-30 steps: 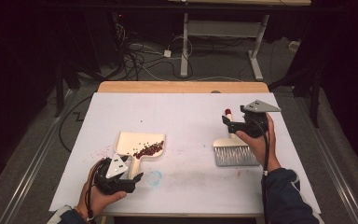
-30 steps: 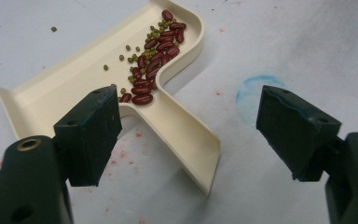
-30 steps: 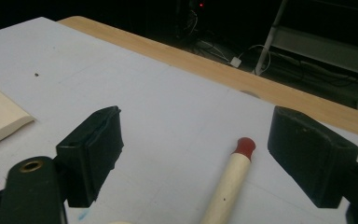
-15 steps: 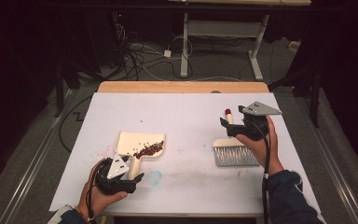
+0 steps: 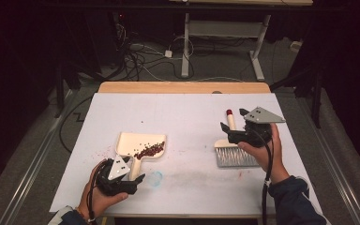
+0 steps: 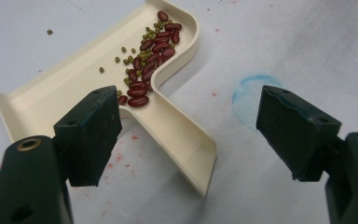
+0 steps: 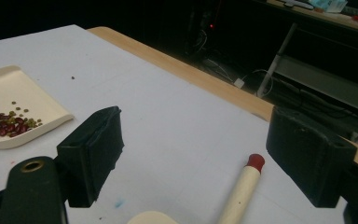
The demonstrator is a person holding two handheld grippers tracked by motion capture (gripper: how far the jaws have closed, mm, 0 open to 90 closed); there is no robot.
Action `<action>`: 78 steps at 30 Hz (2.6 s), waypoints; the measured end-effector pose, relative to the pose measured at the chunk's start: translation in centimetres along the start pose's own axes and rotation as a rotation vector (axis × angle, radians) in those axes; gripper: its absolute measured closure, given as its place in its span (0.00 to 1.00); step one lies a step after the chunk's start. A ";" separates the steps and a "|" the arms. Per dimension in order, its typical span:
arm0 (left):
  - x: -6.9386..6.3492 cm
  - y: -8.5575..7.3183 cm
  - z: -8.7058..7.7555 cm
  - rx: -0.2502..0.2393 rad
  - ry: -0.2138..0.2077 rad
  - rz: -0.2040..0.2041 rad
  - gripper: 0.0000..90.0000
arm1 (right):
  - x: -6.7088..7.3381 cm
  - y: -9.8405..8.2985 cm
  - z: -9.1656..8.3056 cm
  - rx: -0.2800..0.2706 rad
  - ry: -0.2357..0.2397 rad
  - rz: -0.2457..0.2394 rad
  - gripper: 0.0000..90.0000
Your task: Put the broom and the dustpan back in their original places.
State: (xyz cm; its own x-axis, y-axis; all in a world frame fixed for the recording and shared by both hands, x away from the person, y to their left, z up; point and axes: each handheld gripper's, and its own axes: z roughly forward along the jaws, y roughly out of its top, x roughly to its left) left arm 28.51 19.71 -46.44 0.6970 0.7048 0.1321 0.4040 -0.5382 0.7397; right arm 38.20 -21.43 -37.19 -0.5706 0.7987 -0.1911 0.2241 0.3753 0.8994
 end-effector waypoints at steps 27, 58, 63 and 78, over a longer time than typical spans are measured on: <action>-0.1 0.0 0.1 0.013 0.000 0.017 0.23 | 1.5 -1.9 -3.0 -0.020 -0.004 -0.087 0.21; -0.3 0.0 0.2 0.024 0.000 0.035 0.23 | 0.9 -7.1 -5.6 0.003 -0.024 -0.086 0.21; -0.3 0.1 0.3 0.022 0.000 0.038 0.23 | 0.7 -7.8 -6.2 0.006 -0.030 -0.076 0.21; -0.3 0.3 0.4 0.013 -0.003 0.036 0.23 | 0.5 -10.6 -7.1 0.048 -0.053 -0.094 0.21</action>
State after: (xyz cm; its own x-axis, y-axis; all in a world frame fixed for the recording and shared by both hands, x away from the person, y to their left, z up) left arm 28.66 19.19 -46.55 0.7131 0.6834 0.1561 0.3862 -0.5688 0.7262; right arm 29.95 -28.38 -43.97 -0.5483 0.7825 -0.2951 0.2101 0.4704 0.8571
